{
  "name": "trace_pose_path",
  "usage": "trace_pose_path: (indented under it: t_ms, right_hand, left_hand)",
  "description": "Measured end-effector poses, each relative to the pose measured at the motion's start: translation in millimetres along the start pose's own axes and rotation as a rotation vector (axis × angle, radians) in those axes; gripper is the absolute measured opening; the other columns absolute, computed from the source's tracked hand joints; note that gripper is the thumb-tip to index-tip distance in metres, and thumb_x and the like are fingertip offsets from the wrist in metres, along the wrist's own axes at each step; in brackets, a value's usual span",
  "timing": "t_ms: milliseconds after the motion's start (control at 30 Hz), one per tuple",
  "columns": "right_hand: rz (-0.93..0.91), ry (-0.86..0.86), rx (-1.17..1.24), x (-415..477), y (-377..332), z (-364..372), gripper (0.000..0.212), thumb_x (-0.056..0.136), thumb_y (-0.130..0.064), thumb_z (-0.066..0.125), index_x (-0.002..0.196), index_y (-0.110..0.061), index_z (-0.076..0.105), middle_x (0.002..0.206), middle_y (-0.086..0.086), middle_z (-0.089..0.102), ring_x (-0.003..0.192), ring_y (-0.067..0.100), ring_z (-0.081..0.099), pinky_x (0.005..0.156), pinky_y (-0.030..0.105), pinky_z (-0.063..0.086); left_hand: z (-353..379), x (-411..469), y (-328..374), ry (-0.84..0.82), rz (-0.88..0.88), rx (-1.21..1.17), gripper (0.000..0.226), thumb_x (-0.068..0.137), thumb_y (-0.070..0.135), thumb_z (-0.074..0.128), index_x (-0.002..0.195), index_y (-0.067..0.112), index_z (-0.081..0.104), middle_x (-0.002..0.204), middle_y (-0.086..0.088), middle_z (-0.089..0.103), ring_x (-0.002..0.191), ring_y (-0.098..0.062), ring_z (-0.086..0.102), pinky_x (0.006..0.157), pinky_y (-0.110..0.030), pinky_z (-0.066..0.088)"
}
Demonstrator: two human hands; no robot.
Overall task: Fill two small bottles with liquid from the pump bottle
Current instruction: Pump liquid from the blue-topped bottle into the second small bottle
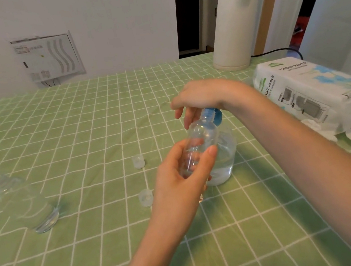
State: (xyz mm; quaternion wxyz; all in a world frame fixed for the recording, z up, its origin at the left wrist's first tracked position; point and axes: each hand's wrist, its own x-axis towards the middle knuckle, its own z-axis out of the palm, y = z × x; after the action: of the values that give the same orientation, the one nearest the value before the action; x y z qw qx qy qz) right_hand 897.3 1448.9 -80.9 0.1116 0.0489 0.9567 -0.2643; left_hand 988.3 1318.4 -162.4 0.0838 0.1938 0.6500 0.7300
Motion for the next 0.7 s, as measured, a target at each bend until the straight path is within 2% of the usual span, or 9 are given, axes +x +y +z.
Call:
trace_pose_path:
  t_ms: [200,267,400,467,600,700]
  right_hand:
    - [0.007,0.003,-0.069,-0.4,-2.2,-3.3,0.026,0.092,-0.034,0.046,0.079,-0.019,0.063,0.103,0.008,0.065,0.099,0.027,0.063,0.077,0.034,0.044]
    - [-0.01,0.005,-0.083,-1.7,-5.8,-8.3,0.025,0.093,-0.034,0.048,0.084,-0.017,0.064,0.099,0.007,0.065,0.096,0.026,0.063,0.074,0.033,0.045]
    - [-0.04,0.028,-0.116,-2.9,-11.8,-12.6,0.024,0.092,-0.032,0.051,0.099,-0.014,0.066,0.099,0.007,0.07,0.101,0.027,0.066,0.083,0.035,0.049]
    - [-0.049,0.032,-0.093,-3.5,-11.3,-11.1,0.024,0.092,-0.029,0.051,0.101,-0.013,0.066,0.098,0.007,0.072,0.102,0.027,0.066,0.078,0.033,0.048]
    - [-0.064,0.053,-0.022,-5.0,-8.0,-8.7,0.024,0.092,-0.026,0.05,0.102,-0.012,0.067,0.084,0.002,0.072,0.102,0.026,0.067,0.07,0.028,0.046]
    - [-0.051,0.067,0.023,-4.9,-4.6,-4.8,0.026,0.091,-0.023,0.049,0.102,-0.01,0.068,0.076,0.0,0.071,0.102,0.027,0.067,0.075,0.029,0.048]
  left_hand:
    - [-0.4,0.4,1.3,-0.01,-0.002,0.003,0.034,0.068,0.048,0.063,0.096,0.03,0.065,0.078,0.005,0.071,0.058,-0.004,0.057,0.051,-0.014,0.046]
    - [-0.4,2.0,2.7,-0.011,0.006,0.01,0.033,0.069,0.047,0.063,0.097,0.03,0.065,0.079,0.007,0.071,0.06,-0.003,0.059,0.052,-0.012,0.045]
    - [0.0,3.9,4.3,-0.007,0.009,-0.014,0.033,0.069,0.046,0.063,0.097,0.028,0.065,0.076,0.007,0.069,0.059,-0.004,0.059,0.049,-0.012,0.042]
    - [0.1,3.8,3.9,-0.007,0.006,-0.027,0.034,0.069,0.045,0.063,0.097,0.027,0.065,0.075,0.007,0.069,0.059,-0.004,0.058,0.048,-0.011,0.041]
    - [0.6,2.8,3.0,0.003,0.004,-0.014,0.038,0.068,0.047,0.063,0.1,0.026,0.065,0.077,0.005,0.069,0.058,-0.003,0.057,0.05,-0.013,0.043]
    - [1.0,1.3,2.4,0.003,0.0,-0.01,0.035,0.068,0.046,0.063,0.098,0.027,0.065,0.076,0.006,0.07,0.058,-0.003,0.058,0.05,-0.014,0.044]
